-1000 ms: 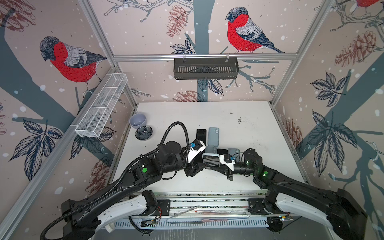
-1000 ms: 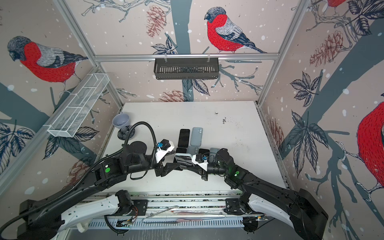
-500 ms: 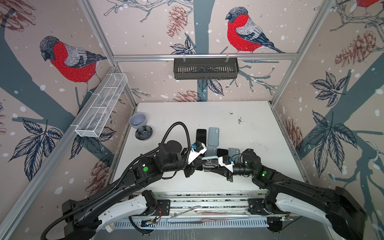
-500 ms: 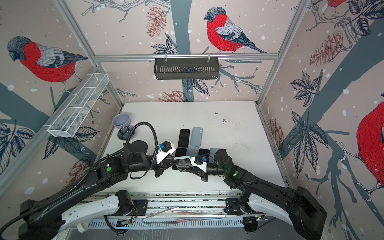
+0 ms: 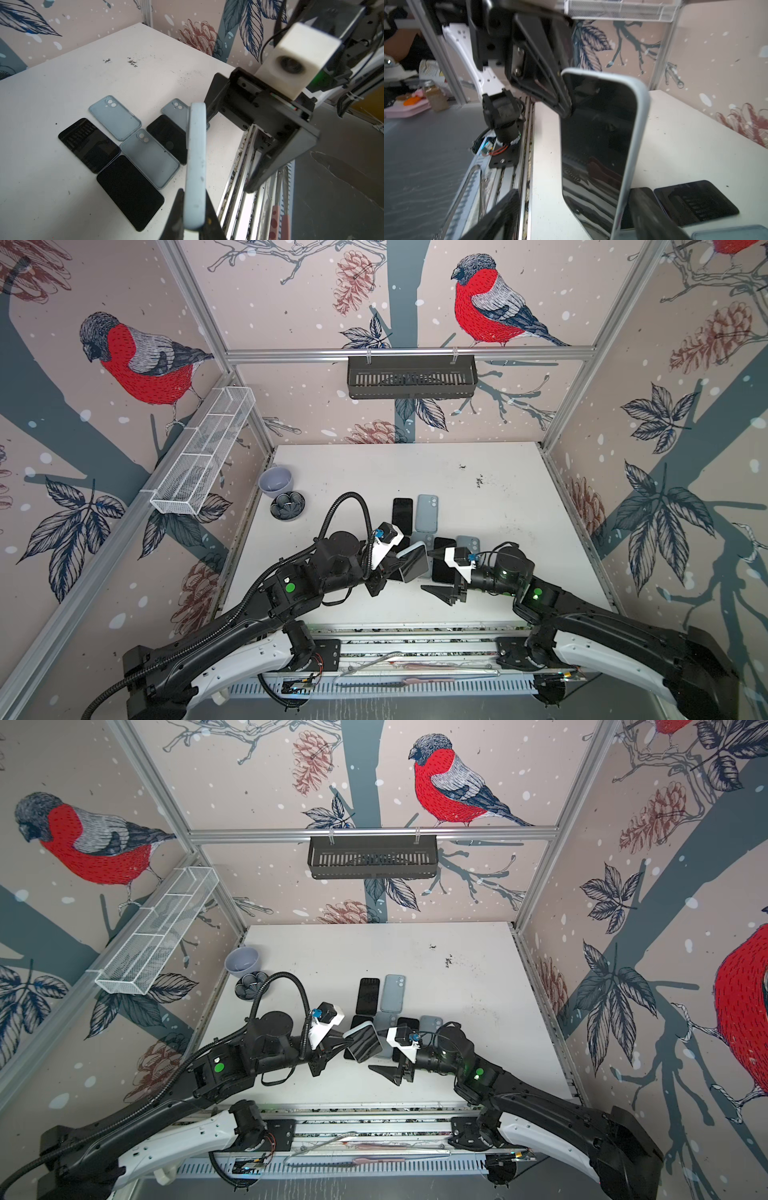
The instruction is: Take the phone out of the phone case
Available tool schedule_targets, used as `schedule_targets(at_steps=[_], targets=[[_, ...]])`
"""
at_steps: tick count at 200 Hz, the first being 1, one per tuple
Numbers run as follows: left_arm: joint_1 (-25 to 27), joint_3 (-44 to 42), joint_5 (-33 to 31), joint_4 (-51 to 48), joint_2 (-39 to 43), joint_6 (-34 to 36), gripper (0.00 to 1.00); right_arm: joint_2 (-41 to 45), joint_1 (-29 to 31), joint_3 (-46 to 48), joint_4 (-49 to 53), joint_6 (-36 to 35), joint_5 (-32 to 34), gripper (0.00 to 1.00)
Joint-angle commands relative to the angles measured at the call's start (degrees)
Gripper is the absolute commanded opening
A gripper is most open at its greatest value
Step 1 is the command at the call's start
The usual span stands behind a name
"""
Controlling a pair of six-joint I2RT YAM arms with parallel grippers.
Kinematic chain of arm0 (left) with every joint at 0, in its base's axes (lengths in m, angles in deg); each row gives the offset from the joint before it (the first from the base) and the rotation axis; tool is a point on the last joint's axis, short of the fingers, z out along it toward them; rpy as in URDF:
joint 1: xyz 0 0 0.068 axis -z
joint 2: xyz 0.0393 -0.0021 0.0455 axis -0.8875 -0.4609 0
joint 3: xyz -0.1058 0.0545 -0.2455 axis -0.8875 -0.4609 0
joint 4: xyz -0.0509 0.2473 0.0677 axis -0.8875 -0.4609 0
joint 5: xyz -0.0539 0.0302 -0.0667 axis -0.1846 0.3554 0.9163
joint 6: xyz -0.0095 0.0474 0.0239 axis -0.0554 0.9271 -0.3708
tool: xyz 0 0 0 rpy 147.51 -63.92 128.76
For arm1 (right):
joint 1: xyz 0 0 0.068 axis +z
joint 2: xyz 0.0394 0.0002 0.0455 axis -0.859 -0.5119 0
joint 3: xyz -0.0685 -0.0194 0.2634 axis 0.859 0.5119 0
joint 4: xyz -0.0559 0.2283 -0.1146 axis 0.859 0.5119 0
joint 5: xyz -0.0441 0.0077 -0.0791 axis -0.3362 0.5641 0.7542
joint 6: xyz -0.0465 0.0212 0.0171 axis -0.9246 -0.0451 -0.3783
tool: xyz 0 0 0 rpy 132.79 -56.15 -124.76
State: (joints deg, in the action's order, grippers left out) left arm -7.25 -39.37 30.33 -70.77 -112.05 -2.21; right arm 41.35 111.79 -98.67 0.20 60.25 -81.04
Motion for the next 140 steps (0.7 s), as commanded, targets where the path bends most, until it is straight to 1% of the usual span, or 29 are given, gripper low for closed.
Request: schedule_targets(at_steps=[1,30,52,75,100,112,140], targets=[[-0.04,-2.58,-7.04,14.56,2.39,-10.65,0.0,6.01,0.4,1.74,-6.4,7.62,9.19,1.0],[-0.04,-7.53,-13.46,24.59,5.58,-23.66,0.0,14.46,0.59,2.79,-4.95,14.6,17.45,1.0],[-0.05,-11.98,-12.95,34.57,7.44,-30.39,0.0,18.08,0.5,1.89,-1.05,23.12,24.32,1.0],[-0.03,-16.18,-12.26,45.7,7.45,-36.14,0.0,18.19,0.4,-0.31,4.77,33.65,29.19,1.0],[-0.08,-21.02,-11.9,57.9,5.9,-44.11,0.0,14.75,0.24,-2.39,7.48,41.09,25.51,1.0],[-0.03,-22.69,-12.24,62.29,5.08,-47.55,0.0,12.49,0.2,-3.36,8.11,43.33,23.23,1.0],[-0.02,-26.07,-14.14,68.15,4.68,-53.68,0.0,9.2,0.2,-3.69,6.89,46.48,18.11,1.0]])
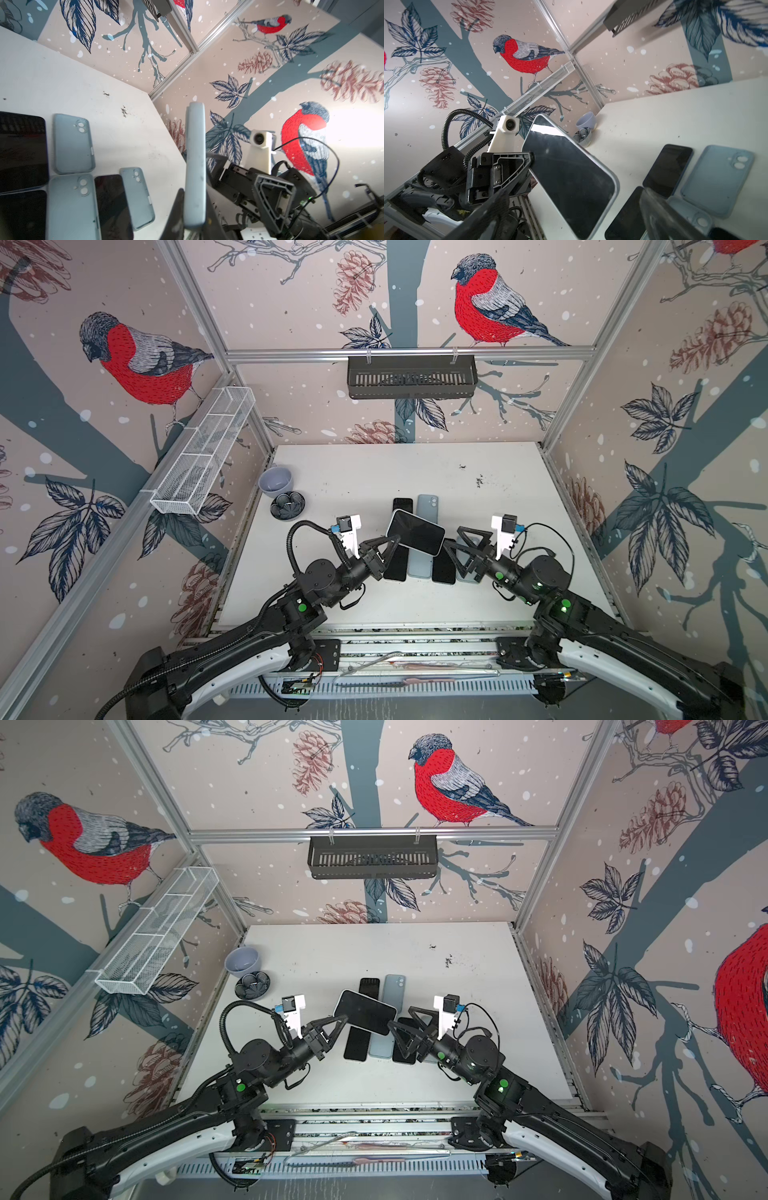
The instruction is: Take the phone out of the phone case
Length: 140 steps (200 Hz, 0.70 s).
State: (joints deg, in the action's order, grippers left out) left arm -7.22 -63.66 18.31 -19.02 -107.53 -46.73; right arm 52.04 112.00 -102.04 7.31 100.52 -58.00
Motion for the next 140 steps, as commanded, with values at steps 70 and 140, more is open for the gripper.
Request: schedule_targets(at_steps=[70,140], targets=[[0.04,-7.72,-5.14,21.5,2.64,-17.34,0.0,-2.52,-0.05,8.07,-17.51,13.39,-9.9,0.85],[0.26,-9.23,-5.39,24.0,2.03,-18.11,0.0,-5.86,-0.09,8.89,-25.09,15.69,-13.05,0.57]])
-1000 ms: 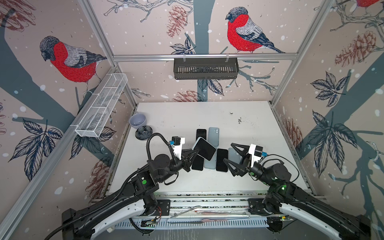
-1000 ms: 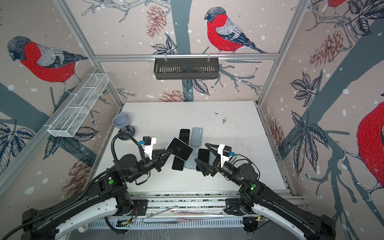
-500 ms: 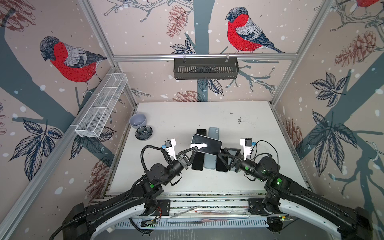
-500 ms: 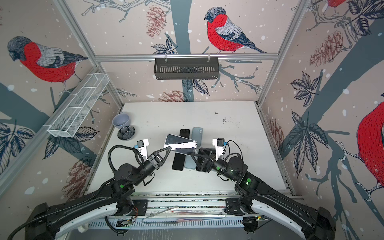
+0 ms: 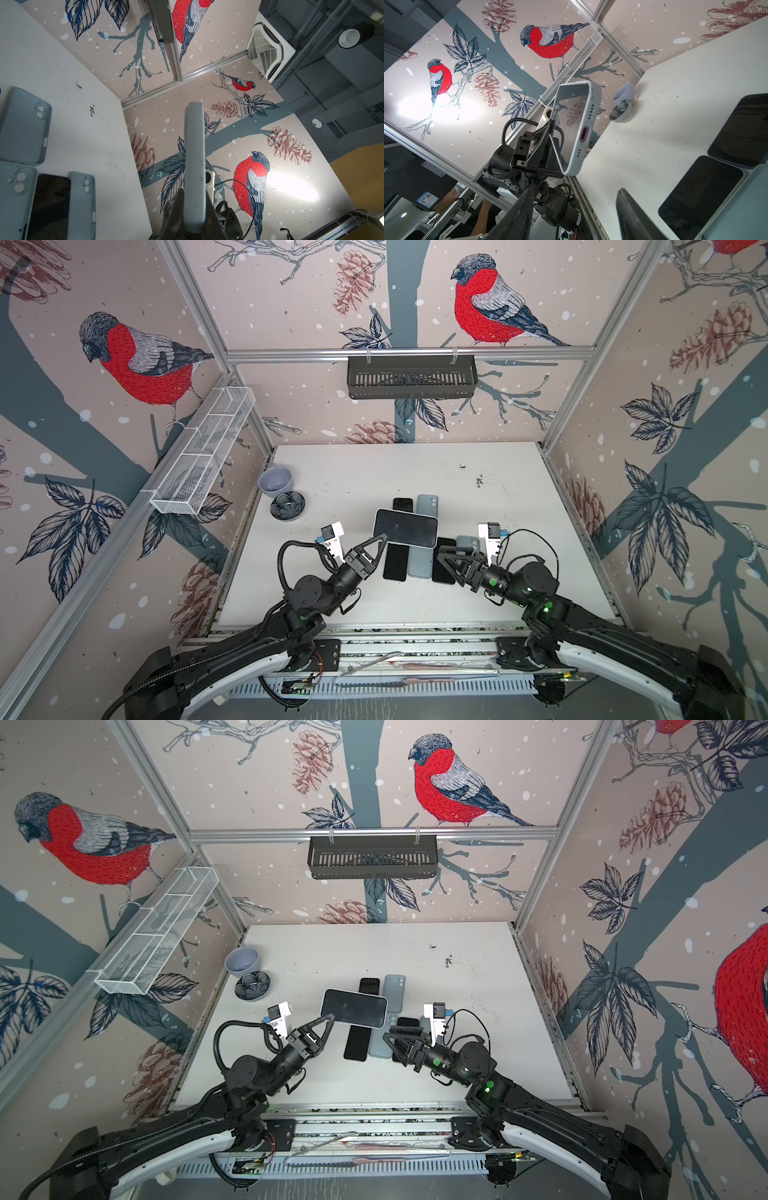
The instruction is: Take the phone out of the phone case
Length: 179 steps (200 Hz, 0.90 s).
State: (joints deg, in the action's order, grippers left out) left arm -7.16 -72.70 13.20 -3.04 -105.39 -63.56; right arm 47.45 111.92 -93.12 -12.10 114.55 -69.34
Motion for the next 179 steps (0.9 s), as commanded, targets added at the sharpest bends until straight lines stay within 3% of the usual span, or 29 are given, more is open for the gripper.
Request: schedule_targets(at_steps=[1,68,91,120,179], targets=[[0.22,-0.2,-0.29,8.06,-0.12,-1.26,0.0,-1.36,0.01,-0.03,-5.74,1.71,-1.77,0.57],[1.14,-1.08,-0.48,9.67,-0.82,-0.97,0.0,-5.9,0.03,-1.09,-10.46,2.82,-3.57,0.42],[1.41,-1.71,-1.09,9.94,-0.59,-1.01,0.0,-6.38,-0.02,-1.0,-10.68,3.1,-3.71,0.29],[1.64,-1.97,-1.32,10.42,-0.82,-0.88,0.0,-6.58,0.01,-0.67,-11.08,3.36,-3.9,0.26],[2.73,-2.06,-2.06,11.68,-1.58,-0.17,0.0,-7.38,0.0,0.09,-12.38,3.22,-5.57,0.03]])
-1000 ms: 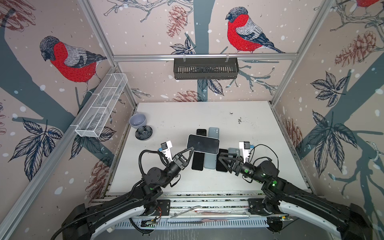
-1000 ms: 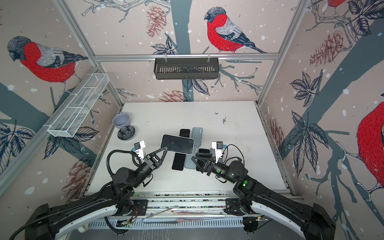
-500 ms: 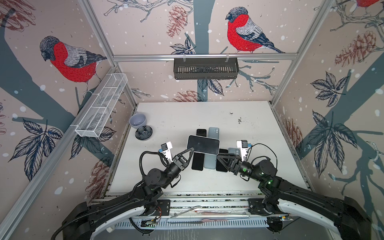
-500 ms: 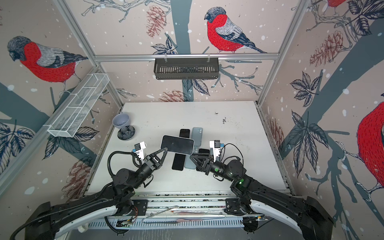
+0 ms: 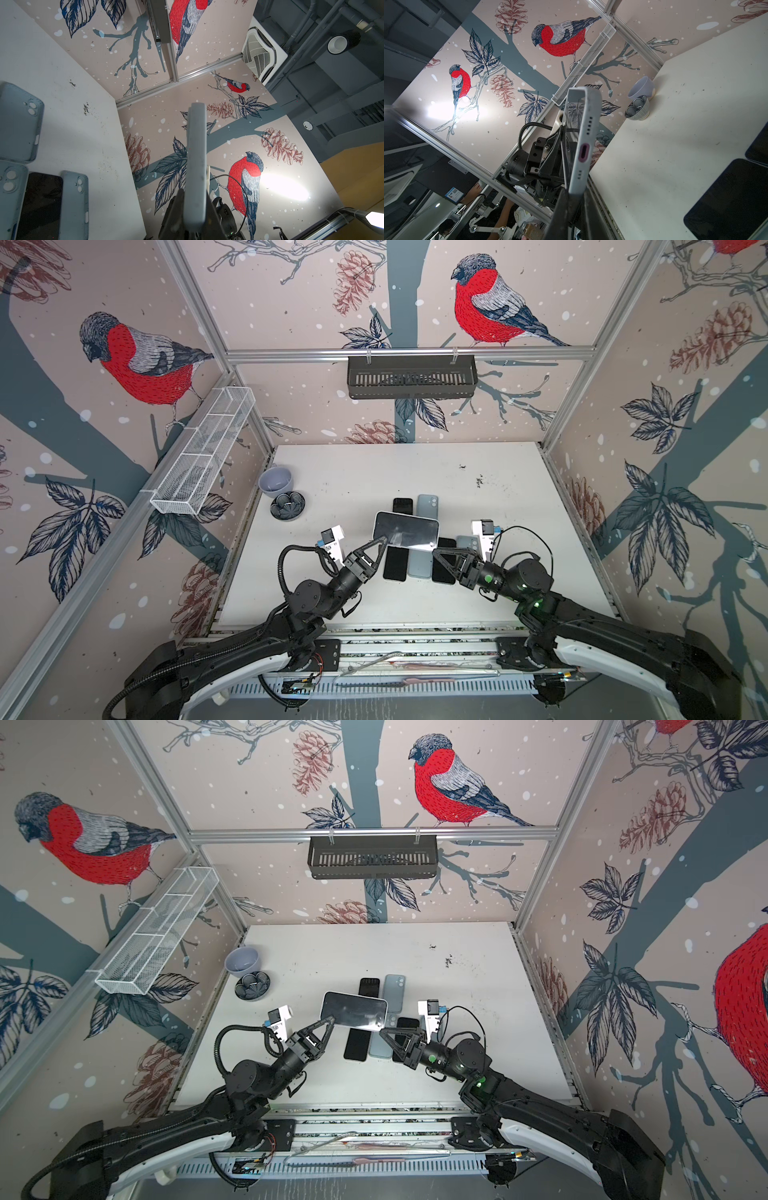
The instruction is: Take the phone out of the phone case
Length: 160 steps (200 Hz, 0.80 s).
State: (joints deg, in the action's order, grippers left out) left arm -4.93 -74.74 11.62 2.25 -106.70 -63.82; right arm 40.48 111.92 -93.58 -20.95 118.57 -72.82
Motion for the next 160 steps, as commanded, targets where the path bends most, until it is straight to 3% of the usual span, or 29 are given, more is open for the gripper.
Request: schedule_targets(at_steps=[1,50,90,160], targets=[[0.57,-0.03,-0.48,6.4,-0.28,0.09,0.0,-0.47,0.01,0.57,-3.58,-0.91,-2.16,0.03],[1.76,0.31,-0.23,7.29,-1.51,0.17,0.0,-0.4,-0.29,1.33,-3.76,-6.48,-4.84,0.0],[3.51,0.74,0.5,8.81,-3.44,-0.69,0.0,0.25,-0.53,-0.25,2.29,-16.67,-6.61,0.0],[6.01,-2.56,-1.15,15.93,-6.4,-3.75,0.0,-4.63,-1.49,-3.88,9.92,-28.74,-4.15,0.0]])
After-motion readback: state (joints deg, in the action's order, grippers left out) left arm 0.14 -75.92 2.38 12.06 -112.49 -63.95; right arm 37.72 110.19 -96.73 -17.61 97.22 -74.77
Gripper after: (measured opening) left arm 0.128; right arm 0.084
